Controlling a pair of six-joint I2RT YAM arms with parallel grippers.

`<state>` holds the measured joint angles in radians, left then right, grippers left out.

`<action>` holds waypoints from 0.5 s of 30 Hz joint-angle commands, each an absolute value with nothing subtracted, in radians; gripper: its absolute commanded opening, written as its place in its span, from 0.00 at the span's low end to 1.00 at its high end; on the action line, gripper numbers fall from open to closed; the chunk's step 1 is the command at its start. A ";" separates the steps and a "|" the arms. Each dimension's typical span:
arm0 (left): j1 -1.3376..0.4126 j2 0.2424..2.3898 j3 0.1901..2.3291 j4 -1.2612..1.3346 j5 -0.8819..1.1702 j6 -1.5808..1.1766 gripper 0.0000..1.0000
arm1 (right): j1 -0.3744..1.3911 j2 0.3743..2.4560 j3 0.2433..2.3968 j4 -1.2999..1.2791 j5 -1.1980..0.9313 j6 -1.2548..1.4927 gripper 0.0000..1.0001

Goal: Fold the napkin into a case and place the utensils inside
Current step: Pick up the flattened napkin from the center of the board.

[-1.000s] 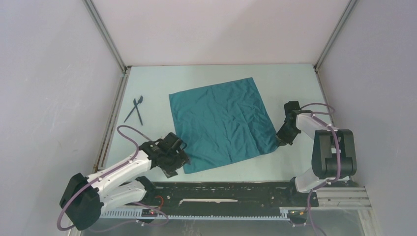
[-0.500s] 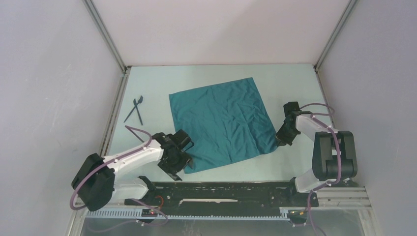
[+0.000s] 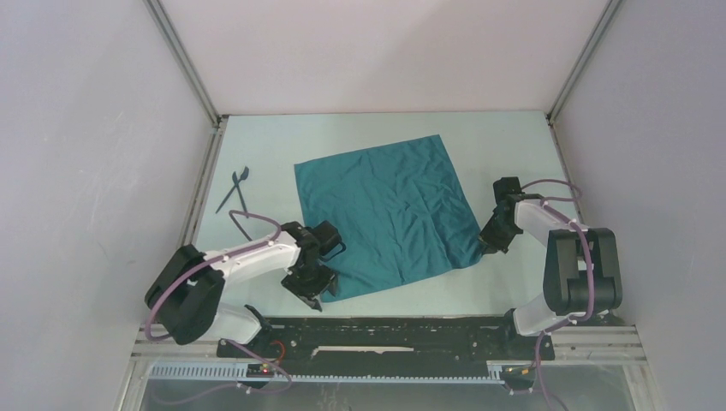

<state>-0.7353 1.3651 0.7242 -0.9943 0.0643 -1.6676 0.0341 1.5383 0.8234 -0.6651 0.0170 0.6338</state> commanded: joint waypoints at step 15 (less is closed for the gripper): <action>-0.700 1.424 0.763 -0.981 0.013 -1.673 0.64 | 0.015 1.580 0.795 -0.620 -0.009 0.604 0.00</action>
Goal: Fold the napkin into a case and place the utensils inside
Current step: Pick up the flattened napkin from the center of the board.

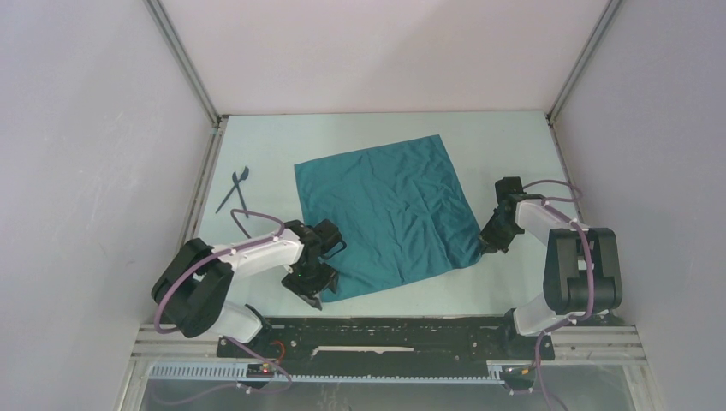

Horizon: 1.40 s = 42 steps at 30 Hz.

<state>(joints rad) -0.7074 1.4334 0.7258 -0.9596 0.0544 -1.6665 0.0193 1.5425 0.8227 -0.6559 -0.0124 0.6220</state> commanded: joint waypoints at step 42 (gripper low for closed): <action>-0.648 1.264 0.564 -0.808 -0.129 -1.693 0.02 | 0.013 1.494 0.766 -0.616 -0.043 0.594 0.00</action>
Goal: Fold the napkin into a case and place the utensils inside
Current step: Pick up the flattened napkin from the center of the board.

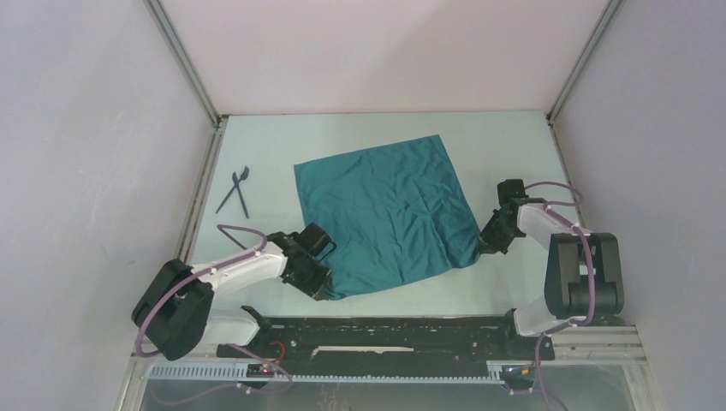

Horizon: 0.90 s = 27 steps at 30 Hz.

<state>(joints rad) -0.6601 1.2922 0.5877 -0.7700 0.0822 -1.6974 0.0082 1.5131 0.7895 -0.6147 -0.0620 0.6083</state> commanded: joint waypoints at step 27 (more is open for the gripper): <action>-0.677 1.305 0.499 -0.683 -0.043 -1.787 0.28 | 0.017 1.482 0.750 -0.609 -0.070 0.599 0.00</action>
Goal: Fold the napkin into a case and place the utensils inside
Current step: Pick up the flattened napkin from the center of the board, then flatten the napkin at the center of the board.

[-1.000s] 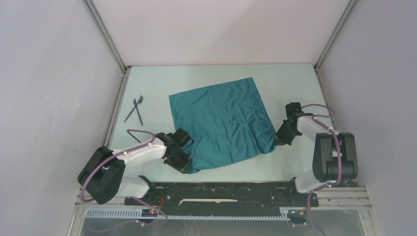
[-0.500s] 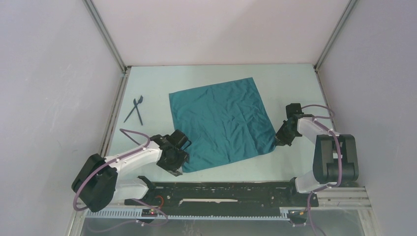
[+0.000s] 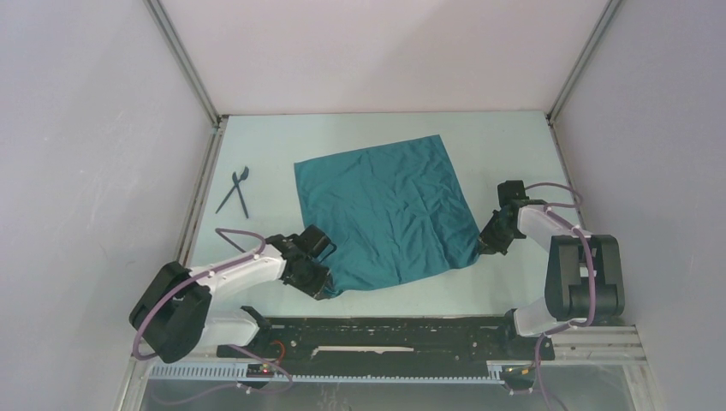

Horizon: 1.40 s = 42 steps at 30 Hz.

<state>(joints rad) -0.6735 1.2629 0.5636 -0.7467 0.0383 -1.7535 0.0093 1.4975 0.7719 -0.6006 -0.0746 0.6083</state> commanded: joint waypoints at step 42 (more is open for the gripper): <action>-0.665 0.710 1.492 -0.719 -0.253 -0.786 0.00 | 0.082 0.518 1.199 -0.526 -0.545 0.569 0.00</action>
<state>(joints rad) -0.6601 0.7021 1.3796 -0.7982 -0.3752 -0.9558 0.0731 0.5468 1.0760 -0.5434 -0.5117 0.5251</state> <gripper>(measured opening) 0.011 0.009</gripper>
